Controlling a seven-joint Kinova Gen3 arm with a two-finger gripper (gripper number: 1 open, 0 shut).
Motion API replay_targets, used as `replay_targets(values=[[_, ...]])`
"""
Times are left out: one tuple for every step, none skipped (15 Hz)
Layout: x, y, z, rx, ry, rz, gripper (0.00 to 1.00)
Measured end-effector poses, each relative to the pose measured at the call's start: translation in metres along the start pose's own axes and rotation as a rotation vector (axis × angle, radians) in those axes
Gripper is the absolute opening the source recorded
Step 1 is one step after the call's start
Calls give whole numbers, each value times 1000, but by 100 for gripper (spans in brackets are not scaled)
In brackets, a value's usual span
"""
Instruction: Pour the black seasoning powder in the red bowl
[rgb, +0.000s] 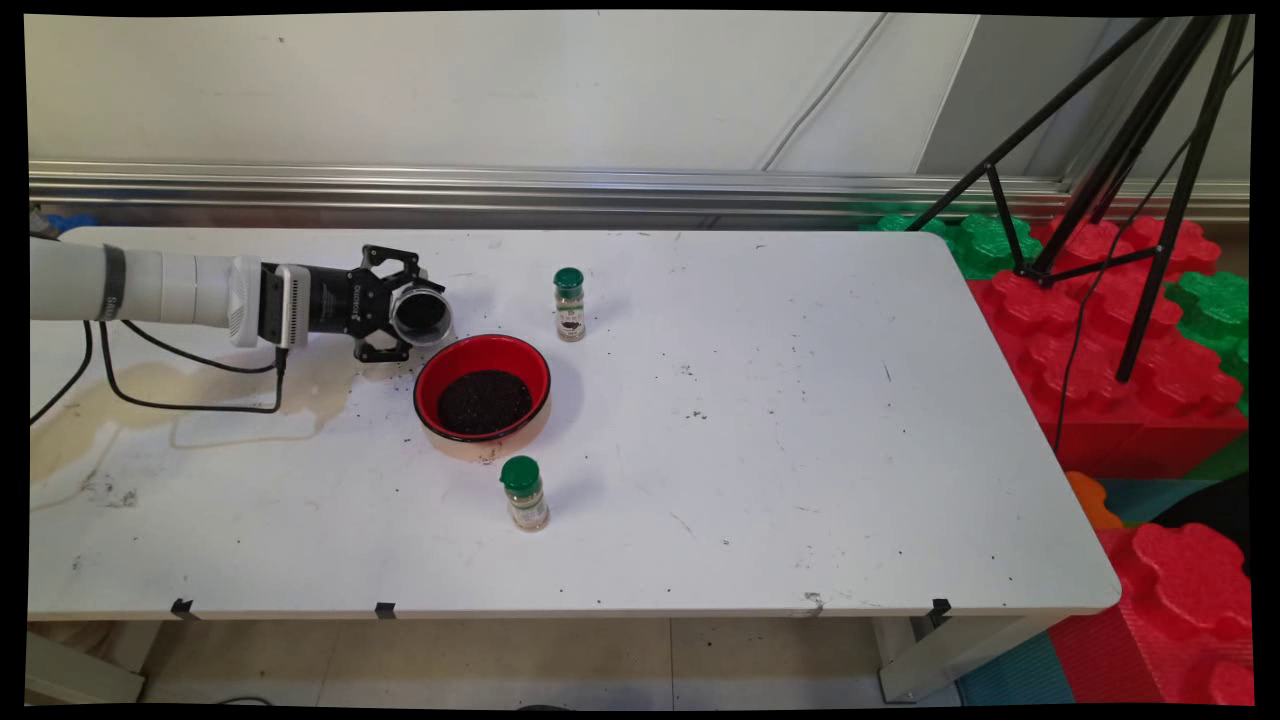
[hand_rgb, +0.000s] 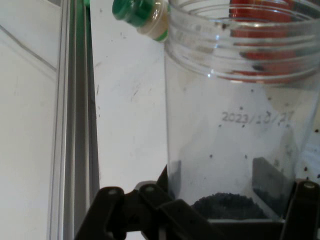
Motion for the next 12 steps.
replay_targets(values=[[0,-1,0,1,-5,8,0],[0,-2,0,1,-10,15,0],[0,-2,0,1,-16,21,0],[-1,-3,0,1,-20,26,0],[-1,-3,0,0,-27,31,0],[-2,-3,0,0,-33,36,0],[-3,-4,0,-1,-38,39,0],[-3,-4,-1,-2,-44,44,0],[-4,-4,-2,-3,-49,48,0],[-4,-4,-2,-4,-52,50,0],[-5,-4,-3,-5,-57,54,0],[-5,-4,-4,-7,-62,58,0]])
